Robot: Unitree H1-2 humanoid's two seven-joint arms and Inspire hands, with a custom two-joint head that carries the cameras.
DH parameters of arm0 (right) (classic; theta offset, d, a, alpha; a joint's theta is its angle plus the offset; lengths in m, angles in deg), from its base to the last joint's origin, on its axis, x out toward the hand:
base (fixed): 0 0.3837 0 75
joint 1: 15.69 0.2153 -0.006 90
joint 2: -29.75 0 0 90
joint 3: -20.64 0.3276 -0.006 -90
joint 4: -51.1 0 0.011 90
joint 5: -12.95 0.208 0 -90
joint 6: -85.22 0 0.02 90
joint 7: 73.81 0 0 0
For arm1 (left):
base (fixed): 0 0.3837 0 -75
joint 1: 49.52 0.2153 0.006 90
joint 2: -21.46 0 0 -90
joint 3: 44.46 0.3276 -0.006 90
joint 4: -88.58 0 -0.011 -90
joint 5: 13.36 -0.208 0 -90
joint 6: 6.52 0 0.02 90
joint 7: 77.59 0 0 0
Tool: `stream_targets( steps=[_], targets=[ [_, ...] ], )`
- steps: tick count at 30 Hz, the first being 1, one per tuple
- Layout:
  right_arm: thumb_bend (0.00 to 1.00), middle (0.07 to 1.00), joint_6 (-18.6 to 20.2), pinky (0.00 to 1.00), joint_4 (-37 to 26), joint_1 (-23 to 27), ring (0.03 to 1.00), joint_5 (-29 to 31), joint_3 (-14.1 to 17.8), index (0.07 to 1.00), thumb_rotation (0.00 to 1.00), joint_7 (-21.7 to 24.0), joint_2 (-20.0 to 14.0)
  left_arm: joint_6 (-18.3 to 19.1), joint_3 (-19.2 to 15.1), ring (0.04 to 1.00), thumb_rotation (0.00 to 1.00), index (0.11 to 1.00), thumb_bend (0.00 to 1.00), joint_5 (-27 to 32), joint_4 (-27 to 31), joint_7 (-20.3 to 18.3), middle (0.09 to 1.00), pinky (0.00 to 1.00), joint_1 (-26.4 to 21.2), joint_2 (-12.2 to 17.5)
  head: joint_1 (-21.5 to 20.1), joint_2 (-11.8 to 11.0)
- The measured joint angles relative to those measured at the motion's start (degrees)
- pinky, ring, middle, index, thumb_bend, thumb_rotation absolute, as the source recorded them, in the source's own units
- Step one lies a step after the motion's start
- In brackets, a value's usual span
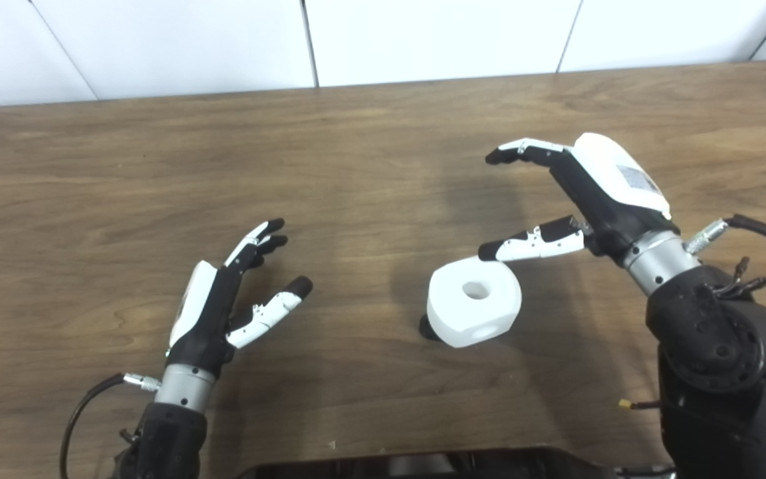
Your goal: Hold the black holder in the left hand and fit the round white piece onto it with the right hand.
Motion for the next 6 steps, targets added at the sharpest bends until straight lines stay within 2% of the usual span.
stream_targets(
  steps=[6],
  targets=[
    [0.84, 0.793, 0.57, 0.90, -0.01, 0.83, 0.829, -0.54, -0.15, 0.752, 0.34, 0.09, -0.04, -0.52, -0.10, 0.882, 0.72, 0.905, 0.72, 0.08, -0.39, 0.12, 0.860, 0.86, -0.02, 0.00, -0.18, 0.09]
  ],
)
